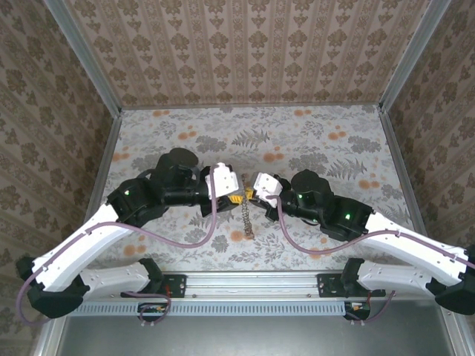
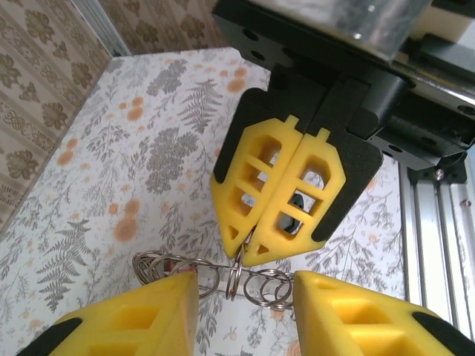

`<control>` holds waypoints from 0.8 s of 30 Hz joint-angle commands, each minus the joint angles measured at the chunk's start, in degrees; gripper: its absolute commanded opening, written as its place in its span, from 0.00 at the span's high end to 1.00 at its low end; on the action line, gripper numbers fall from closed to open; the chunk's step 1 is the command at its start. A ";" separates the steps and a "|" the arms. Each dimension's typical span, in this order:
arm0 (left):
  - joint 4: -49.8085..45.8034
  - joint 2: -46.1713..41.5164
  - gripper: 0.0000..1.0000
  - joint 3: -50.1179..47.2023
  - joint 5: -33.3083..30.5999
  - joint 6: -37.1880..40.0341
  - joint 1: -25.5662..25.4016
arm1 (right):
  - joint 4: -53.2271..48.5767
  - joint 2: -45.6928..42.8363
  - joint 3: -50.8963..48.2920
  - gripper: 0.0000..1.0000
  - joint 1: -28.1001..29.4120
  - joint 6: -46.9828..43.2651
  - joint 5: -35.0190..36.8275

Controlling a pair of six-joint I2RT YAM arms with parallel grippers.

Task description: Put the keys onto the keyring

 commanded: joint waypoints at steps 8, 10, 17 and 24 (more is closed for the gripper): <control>0.41 -0.08 0.60 -0.74 -4.94 3.69 -1.08 | 2.20 -2.16 1.34 1.00 -0.27 0.44 -1.44; 0.68 0.27 0.60 -0.83 -5.16 3.99 -1.08 | 1.99 -2.08 1.47 1.00 -0.29 0.42 -1.89; 1.61 1.29 0.61 -1.10 -4.28 4.59 -1.03 | 2.89 -2.28 1.18 1.00 -0.37 0.34 -3.13; 2.19 2.72 0.70 -0.74 -3.28 4.97 -0.95 | 2.80 -2.08 1.33 1.00 -0.37 -0.09 -3.44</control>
